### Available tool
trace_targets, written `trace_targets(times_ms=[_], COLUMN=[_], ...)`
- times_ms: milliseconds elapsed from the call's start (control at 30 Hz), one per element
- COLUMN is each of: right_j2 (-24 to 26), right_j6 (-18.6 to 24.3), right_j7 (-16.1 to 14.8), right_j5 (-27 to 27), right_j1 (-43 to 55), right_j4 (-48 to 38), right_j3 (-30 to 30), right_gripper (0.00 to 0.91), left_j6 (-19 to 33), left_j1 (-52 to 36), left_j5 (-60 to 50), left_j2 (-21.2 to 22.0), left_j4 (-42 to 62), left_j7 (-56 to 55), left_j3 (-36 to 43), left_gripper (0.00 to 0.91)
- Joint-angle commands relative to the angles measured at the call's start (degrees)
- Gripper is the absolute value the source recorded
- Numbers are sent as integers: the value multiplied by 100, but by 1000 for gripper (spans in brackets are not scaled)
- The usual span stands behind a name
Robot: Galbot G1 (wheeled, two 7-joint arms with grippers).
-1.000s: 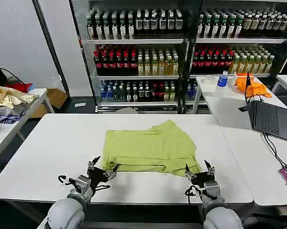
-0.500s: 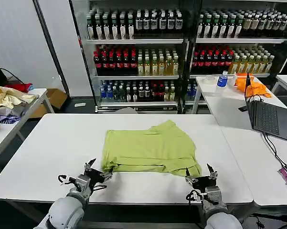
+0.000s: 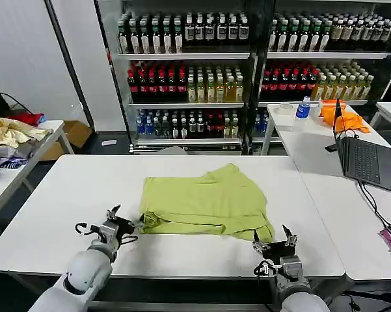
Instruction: Fold and organize the clothes.
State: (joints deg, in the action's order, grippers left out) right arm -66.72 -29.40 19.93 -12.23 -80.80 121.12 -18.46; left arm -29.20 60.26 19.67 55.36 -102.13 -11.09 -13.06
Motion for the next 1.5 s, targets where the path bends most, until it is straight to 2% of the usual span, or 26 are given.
trace_targets(times_ms=[33, 233, 367, 500, 867, 1067, 1100, 1133, 1167, 1200, 1233, 1500], right_j2=[-22, -111, -168, -191, -350, -349, -346, -340, -332, -327, -323, -294], right_j6=[-4, 5, 1, -7, -226, -319, -318, -316, -311, -306, -305, -306], right_j7=[2, 90, 126, 164, 393, 420, 421, 422, 417, 411, 409, 363], right_j5=[4, -75, -204, -367, -1354, -1734, -1764, -1782, -1794, -1800, -1808, -1814], right_j1=[-129, -266, -214, 42, 909, 985, 979, 969, 964, 962, 964, 940], right_j4=[39, -133, -280, -502, -1119, -1252, -1254, -1258, -1264, -1270, -1274, -1254], right_j3=[-45, -145, -213, -162, 37, 88, 93, 98, 109, 114, 119, 179], right_gripper=[907, 907, 907, 907, 907, 907, 474, 474, 20, 20, 0, 0], left_j6=[-111, -207, -142, -160, -360, -389, -389, -388, -386, -385, -384, -382], left_j1=[155, 982, 1290, 1166, 837, 753, 754, 761, 774, 781, 789, 843], left_j5=[104, 634, 648, 697, 678, 603, 604, 610, 618, 624, 631, 656], left_j2=[13, 180, 280, 346, 459, 448, 444, 440, 439, 445, 448, 472], left_j4=[-377, -1267, -1348, -1089, -547, -310, -302, -301, -312, -323, -328, -401], left_j7=[-181, -258, -184, -149, -87, -173, -170, -166, -158, -154, -146, -5], left_j3=[-328, -578, -479, -320, 28, 34, 34, 34, 33, 34, 35, 71], left_gripper=[907, 907, 907, 907, 907, 907, 625, 413, 131, 50, 20, 20])
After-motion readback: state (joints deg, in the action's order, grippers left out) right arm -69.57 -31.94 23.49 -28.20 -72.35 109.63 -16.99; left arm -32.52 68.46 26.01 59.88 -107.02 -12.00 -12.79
